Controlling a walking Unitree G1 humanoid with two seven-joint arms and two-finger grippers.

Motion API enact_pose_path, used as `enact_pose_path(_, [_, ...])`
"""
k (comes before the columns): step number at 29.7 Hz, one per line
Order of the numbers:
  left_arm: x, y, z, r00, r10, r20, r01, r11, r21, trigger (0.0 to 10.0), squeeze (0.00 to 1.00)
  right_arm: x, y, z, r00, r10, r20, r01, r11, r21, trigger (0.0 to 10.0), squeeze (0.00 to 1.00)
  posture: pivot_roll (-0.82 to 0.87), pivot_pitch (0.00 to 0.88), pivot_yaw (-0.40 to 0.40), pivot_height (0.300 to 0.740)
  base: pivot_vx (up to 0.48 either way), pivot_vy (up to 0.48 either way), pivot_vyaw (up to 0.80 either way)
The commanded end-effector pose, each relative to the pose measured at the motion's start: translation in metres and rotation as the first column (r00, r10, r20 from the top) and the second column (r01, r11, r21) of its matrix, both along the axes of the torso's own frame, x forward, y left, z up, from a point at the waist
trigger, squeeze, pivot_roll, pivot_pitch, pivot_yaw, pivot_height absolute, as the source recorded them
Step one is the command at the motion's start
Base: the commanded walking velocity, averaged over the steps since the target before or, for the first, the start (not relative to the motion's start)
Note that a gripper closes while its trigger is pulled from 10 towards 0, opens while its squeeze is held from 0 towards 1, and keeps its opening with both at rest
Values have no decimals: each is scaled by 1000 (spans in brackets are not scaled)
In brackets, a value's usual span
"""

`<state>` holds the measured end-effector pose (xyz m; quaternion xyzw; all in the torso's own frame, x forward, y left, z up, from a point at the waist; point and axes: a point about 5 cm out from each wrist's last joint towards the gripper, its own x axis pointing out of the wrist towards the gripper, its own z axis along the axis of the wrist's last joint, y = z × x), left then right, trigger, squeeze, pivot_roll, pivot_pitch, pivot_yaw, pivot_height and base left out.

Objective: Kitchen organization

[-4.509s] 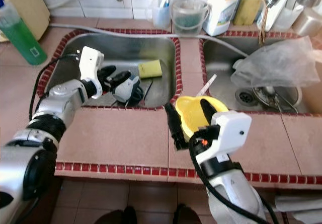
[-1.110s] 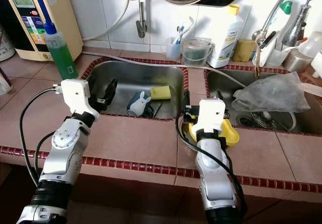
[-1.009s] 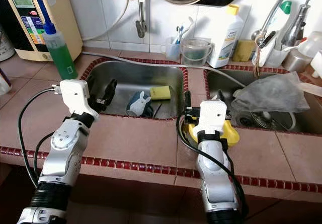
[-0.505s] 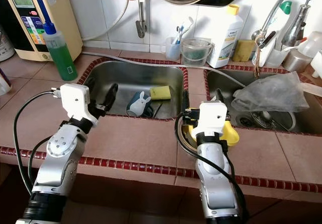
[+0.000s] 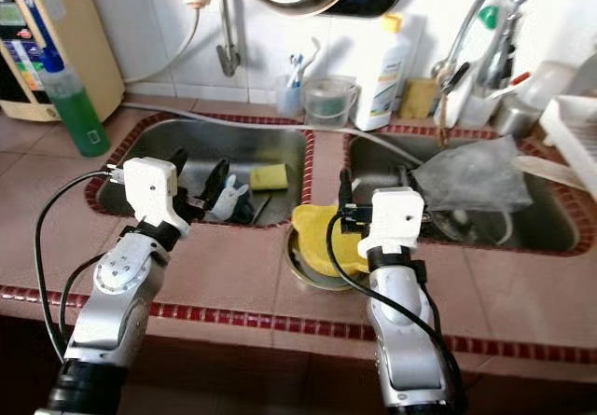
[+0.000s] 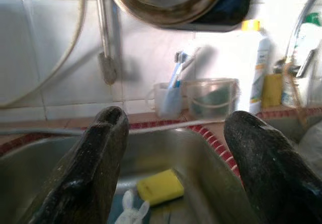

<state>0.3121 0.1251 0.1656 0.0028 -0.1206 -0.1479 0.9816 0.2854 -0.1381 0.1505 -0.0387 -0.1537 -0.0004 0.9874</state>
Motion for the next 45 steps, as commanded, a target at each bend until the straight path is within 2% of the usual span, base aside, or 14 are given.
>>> enact_pose_path(1, [-1,4,2,1000,20,2,-20,1000,2,10000,0,0,4,6,1000,16,17,-16,1000,6,10000,0,-90,0,23,740,0,-480,0])
enact_pose_path(6, [-1,3,2,1000,20,-5,-20,1000,2,10000,0,-1,4,5,1000,18,12,-18,1000,6,10000,0,-92,0,24,740,0,-442,0])
enact_pose_path(11, [-2,1,4,1000,3,-2,-3,1000,-29,10000,0,-2,3,4,1000,27,3,-27,1000,-2,10000,0,-93,0,23,740,0,0,0])
enact_pose_path(22, [-15,-9,-2,992,-122,-2,122,988,93,10000,0,-11,-3,-2,996,75,-39,-75,997,-6,10000,0,-96,26,18,740,0,0,0])
enact_pose_path(25, [-24,-16,-5,980,-198,-16,199,971,133,10000,0,-15,-3,-1,992,115,-53,-114,993,20,10000,0,-98,35,17,740,0,0,0])
enact_pose_path(28, [-25,-17,-6,977,-212,-20,213,967,142,10000,0,-16,-3,-1,991,126,-54,-125,992,19,10000,0,-99,38,17,740,0,0,0])
enact_pose_path(32, [-33,-22,-5,960,-280,-20,279,941,190,10000,0,-19,-1,2,979,192,-73,-188,980,65,10000,0,-102,45,20,740,0,0,0])
enact_pose_path(39, [-42,-31,0,934,-356,-17,352,914,201,10000,0,-19,6,6,953,276,-122,-263,958,115,10000,0,-93,51,15,740,0,0,0])
enact_pose_path(45, [-51,-34,-7,913,-405,-47,406,889,213,10000,0,-20,15,5,933,321,-161,-302,944,133,10000,0,-81,53,-2,740,0,0,0])
